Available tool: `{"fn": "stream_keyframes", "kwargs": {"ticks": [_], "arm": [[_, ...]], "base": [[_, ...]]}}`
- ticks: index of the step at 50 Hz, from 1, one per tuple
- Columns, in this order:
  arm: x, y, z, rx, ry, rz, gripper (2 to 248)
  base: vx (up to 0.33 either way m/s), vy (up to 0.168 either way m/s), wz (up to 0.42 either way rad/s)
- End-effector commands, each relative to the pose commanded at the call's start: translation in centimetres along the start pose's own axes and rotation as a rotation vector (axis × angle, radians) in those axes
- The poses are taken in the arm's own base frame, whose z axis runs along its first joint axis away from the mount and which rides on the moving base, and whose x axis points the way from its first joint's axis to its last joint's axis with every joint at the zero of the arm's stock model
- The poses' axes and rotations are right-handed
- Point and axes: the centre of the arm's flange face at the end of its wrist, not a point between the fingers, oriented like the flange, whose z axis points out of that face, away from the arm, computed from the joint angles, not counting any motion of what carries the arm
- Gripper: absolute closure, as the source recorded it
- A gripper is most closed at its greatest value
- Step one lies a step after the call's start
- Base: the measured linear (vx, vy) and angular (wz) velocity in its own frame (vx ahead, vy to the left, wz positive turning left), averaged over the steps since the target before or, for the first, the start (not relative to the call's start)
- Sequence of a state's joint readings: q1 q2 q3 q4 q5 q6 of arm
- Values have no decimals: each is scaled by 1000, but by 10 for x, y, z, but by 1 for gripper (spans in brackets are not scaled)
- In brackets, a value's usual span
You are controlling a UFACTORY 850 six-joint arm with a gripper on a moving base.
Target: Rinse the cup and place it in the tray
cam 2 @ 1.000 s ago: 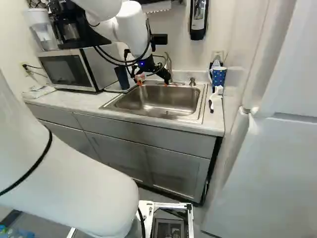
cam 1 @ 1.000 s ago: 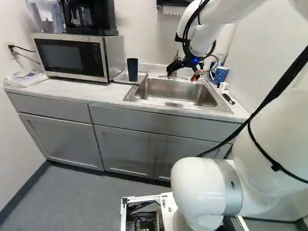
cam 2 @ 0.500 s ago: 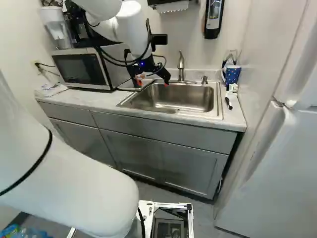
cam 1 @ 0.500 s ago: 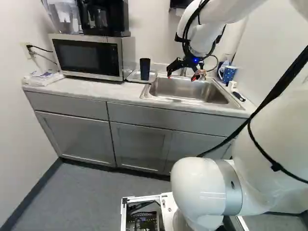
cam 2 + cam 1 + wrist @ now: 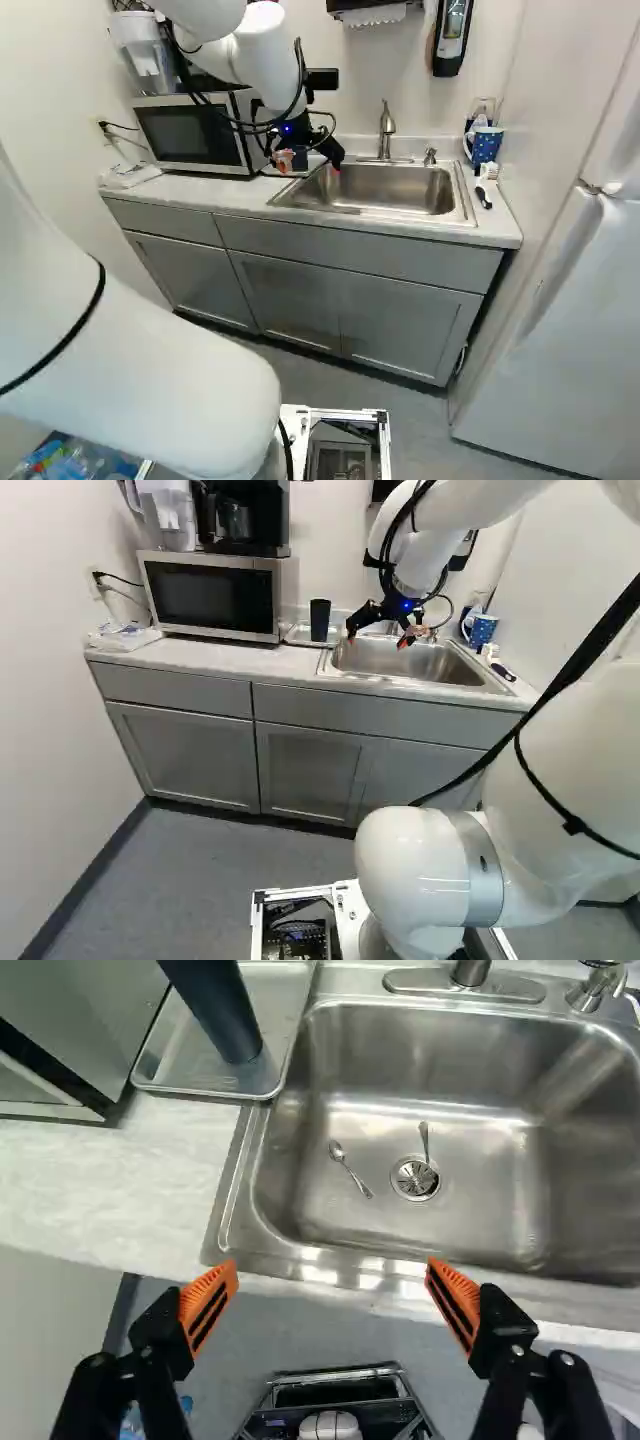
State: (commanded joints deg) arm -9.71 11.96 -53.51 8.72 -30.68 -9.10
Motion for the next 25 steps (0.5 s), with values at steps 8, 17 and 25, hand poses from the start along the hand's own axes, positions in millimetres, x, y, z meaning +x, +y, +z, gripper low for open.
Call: {"fn": "stream_keyframes", "kwargs": {"ticks": [8,17,25], "arm": [[0,0,0,0,0,0,3],[0,0,0,0,0,0,3],[0,0,0,0,0,0,3]], "base": [[-117,93,-130],[-116,56,-208],[-127,43,-208]]}}
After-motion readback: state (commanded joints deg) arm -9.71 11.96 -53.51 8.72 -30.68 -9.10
